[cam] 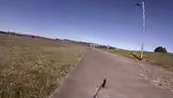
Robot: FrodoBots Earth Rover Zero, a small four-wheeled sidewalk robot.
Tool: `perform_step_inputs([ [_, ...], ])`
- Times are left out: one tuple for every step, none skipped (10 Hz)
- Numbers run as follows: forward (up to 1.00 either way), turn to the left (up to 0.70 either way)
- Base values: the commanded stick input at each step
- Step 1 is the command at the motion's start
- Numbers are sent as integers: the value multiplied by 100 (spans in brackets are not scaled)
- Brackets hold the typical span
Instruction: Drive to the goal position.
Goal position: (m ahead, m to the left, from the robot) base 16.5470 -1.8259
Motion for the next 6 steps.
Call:
perform_step_inputs([
  [100, 0],
  [100, 0],
  [100, 0],
  [100, 0],
  [100, 0],
  [100, -19],
])
